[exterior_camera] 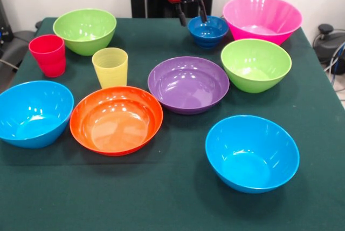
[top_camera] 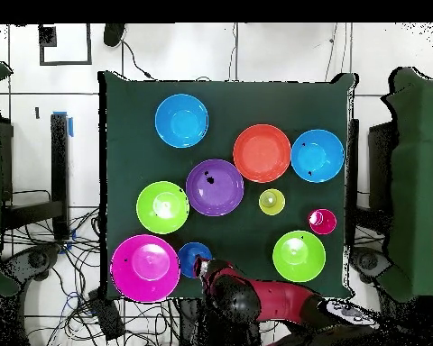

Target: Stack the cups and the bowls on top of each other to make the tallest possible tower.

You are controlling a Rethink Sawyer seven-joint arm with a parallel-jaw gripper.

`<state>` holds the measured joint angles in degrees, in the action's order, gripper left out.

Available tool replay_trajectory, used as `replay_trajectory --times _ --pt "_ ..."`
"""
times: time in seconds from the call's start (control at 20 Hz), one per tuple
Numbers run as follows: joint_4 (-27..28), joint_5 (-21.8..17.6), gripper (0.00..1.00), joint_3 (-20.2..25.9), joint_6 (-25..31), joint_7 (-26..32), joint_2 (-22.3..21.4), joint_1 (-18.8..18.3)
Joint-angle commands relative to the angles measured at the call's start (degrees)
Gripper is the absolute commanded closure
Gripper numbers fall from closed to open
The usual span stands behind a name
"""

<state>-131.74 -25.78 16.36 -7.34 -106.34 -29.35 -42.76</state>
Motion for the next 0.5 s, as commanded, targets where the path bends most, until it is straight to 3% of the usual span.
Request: replay_trajectory --times 0.05,0.5 --pt "3.17 -1.34 0.00 2.23 0.09 -5.90 2.67 2.34" --pt "3.82 -1.43 0.00 0.50 0.63 -5.49 3.24 3.54"
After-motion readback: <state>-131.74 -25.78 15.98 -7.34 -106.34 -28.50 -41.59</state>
